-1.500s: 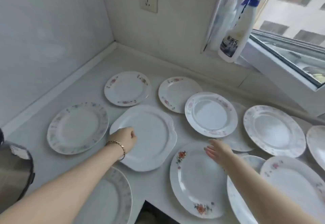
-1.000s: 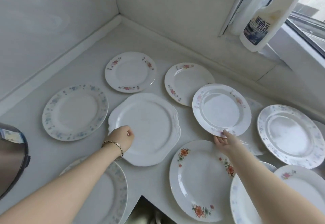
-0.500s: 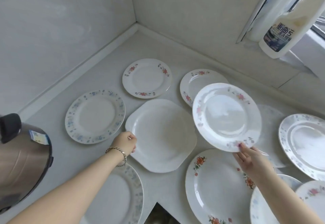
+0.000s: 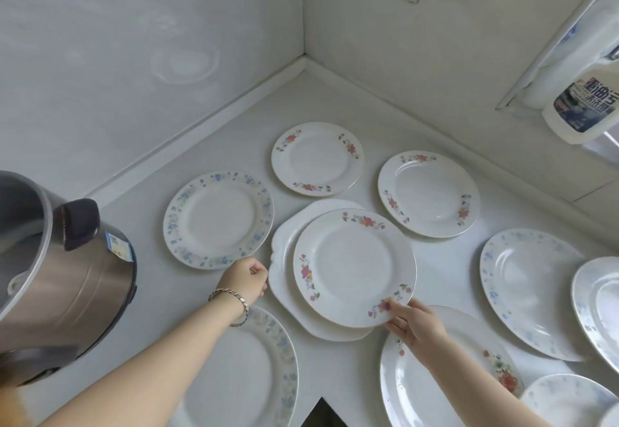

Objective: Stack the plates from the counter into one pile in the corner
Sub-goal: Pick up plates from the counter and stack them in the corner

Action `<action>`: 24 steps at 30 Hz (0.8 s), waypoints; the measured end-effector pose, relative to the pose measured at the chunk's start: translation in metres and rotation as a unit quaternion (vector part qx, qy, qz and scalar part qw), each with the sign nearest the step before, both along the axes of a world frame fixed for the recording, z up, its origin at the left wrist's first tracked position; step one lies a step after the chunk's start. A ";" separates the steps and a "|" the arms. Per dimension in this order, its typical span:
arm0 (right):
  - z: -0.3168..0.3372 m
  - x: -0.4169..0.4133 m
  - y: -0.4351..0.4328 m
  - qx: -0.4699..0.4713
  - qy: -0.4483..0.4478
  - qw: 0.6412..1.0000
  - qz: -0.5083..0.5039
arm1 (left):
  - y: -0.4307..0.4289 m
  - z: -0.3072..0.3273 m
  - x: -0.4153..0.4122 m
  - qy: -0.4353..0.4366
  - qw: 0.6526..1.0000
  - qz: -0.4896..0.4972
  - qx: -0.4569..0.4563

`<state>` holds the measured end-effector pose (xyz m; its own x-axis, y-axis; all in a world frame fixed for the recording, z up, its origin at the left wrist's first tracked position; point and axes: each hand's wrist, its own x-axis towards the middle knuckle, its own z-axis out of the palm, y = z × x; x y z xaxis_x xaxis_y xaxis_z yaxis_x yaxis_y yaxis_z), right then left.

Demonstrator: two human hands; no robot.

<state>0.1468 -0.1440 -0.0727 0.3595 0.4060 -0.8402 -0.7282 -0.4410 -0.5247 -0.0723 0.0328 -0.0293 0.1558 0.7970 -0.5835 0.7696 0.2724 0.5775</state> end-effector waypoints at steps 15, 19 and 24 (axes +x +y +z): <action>0.000 -0.028 0.021 -0.098 -0.094 0.985 0.102 | 0.003 -0.002 0.007 -0.007 1.000 -0.012 -0.002; 0.000 -0.035 0.032 -0.164 -0.120 0.960 0.191 | 0.001 -0.001 0.007 -0.010 1.000 -0.020 0.002; 0.011 -0.026 0.042 -0.229 -0.195 0.907 0.296 | 0.002 0.002 0.008 -0.009 0.999 -0.035 0.008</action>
<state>0.1205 -0.1018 -0.0620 0.4981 0.2656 -0.8254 -0.0919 -0.9304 -0.3549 -0.0643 0.0348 -0.0271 0.2225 0.7928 -0.5675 0.7754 0.2089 0.5959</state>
